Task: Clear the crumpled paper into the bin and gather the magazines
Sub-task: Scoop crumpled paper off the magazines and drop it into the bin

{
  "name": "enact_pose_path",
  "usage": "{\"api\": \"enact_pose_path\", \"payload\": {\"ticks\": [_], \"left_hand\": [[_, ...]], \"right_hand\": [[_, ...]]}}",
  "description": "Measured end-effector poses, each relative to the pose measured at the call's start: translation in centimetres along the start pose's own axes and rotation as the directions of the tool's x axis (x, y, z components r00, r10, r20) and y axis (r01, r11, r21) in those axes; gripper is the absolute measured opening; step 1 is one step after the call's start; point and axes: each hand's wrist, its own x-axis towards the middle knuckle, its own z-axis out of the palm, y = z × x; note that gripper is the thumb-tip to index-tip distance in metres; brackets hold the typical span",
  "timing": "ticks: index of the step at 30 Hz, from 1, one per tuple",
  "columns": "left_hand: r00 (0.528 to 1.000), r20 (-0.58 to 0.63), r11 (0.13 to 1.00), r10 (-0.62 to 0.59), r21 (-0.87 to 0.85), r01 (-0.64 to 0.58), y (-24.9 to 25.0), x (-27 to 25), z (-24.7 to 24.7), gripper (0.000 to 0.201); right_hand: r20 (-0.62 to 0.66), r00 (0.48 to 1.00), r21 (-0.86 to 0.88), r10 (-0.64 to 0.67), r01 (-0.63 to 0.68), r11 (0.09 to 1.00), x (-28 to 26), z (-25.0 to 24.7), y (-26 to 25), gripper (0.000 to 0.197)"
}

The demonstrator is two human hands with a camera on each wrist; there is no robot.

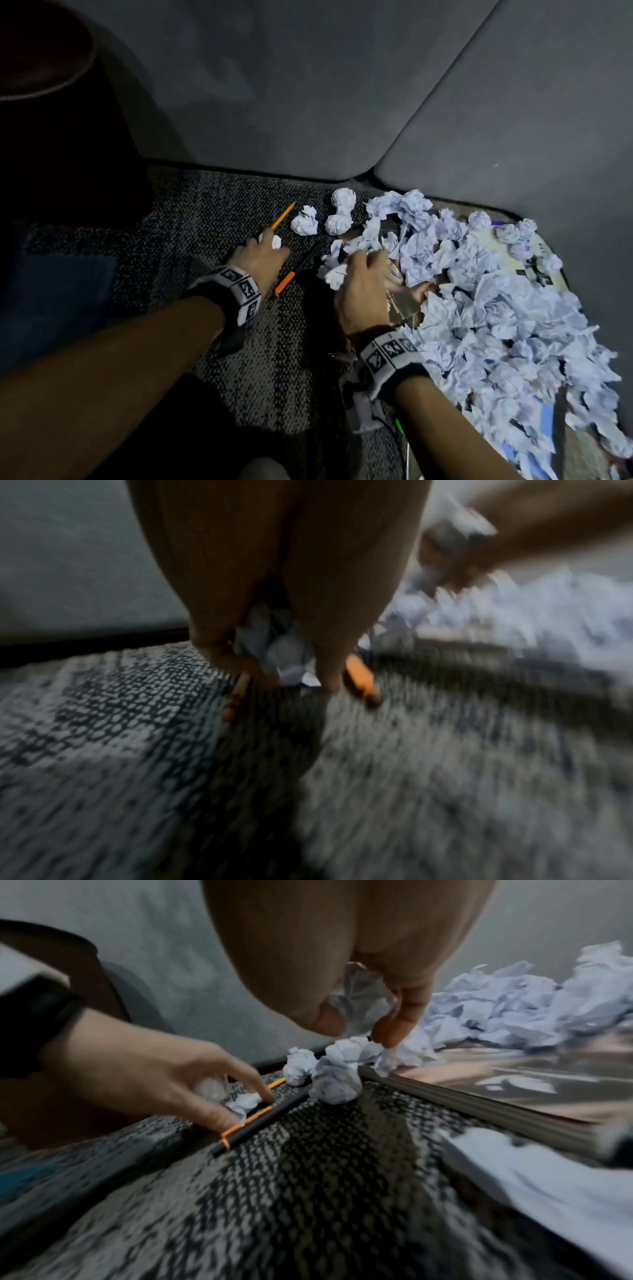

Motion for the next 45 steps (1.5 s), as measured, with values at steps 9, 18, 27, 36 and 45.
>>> {"api": "enact_pose_path", "payload": {"ticks": [9, 18, 27, 36, 45], "left_hand": [[0.945, -0.300, 0.958, 0.130, -0.208, -0.198, -1.0, -0.4, -0.3, 0.018], [0.937, -0.338, 0.850, 0.082, -0.467, -0.243, -1.1, 1.3, -0.2, 0.013], [0.973, -0.007, 0.958, 0.232, -0.172, -0.230, 3.1, 6.4, -1.7, 0.023], [0.947, -0.209, 0.925, 0.245, -0.242, -0.293, 1.9, 8.0, -2.4, 0.018], [0.929, -0.351, 0.812, 0.118, -0.504, -0.294, 1.4, 7.6, -4.6, 0.010]], "right_hand": [[0.151, 0.988, -0.082, 0.014, -0.002, 0.997, 2.4, 2.8, -1.2, 0.041], [0.071, 0.988, -0.114, 0.136, -0.127, 0.985, 5.0, -2.2, 2.8, 0.074], [0.218, 0.970, -0.234, 0.102, -0.050, 0.971, 4.3, 0.9, 3.9, 0.050], [-0.104, 0.991, 0.082, 0.086, -0.078, 0.994, 8.1, -2.4, 4.4, 0.064], [0.307, 0.946, -0.134, 0.107, -0.068, 0.989, 15.3, -0.3, 1.0, 0.081]]}}
